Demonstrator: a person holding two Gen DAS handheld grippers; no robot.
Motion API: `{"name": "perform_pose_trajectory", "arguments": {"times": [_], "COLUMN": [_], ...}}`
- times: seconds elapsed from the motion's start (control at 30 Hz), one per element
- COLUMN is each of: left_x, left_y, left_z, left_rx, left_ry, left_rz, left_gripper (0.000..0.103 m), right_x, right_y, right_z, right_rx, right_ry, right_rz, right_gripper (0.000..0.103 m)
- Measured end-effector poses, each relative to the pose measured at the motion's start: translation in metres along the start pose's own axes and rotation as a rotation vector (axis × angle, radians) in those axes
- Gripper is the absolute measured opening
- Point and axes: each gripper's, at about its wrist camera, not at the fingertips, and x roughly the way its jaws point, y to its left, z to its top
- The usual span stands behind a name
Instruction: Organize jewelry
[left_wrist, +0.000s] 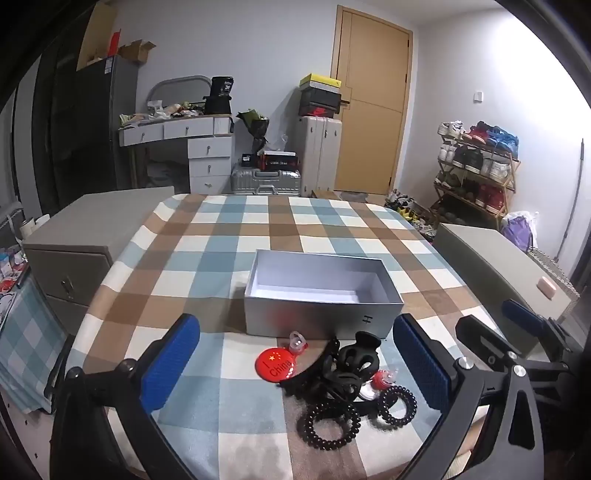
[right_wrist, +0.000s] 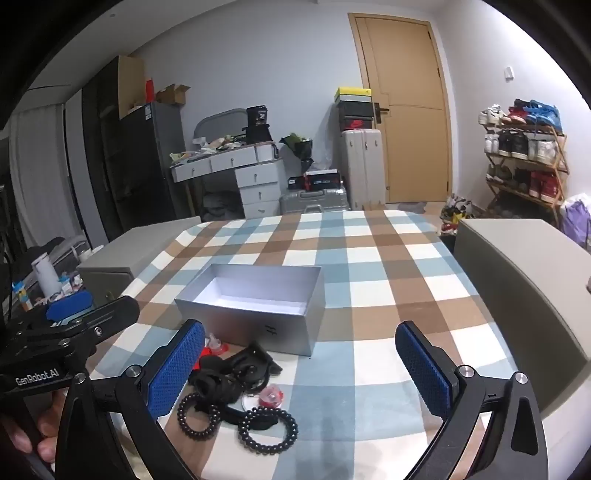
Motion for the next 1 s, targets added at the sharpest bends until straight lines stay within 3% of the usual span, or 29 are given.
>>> {"name": "perform_pose_trajectory", "arguments": {"times": [0.23, 1.0], "left_x": [-0.006, -0.006], "left_y": [0.001, 0.006], "left_z": [-0.007, 0.001], "left_rx": [0.024, 0.028], "left_ry": [-0.049, -0.014], "left_rz": [-0.025, -0.043], "left_gripper": [0.102, 0.102], "right_x": [-0.003, -0.010], "right_y": [0.000, 0.003], "right_z": [0.000, 0.005], "right_rx": [-0.008, -0.007], "right_ry": [-0.008, -0.024], "right_rz": [0.001, -0.002], "right_gripper": [0.103, 0.103]}}
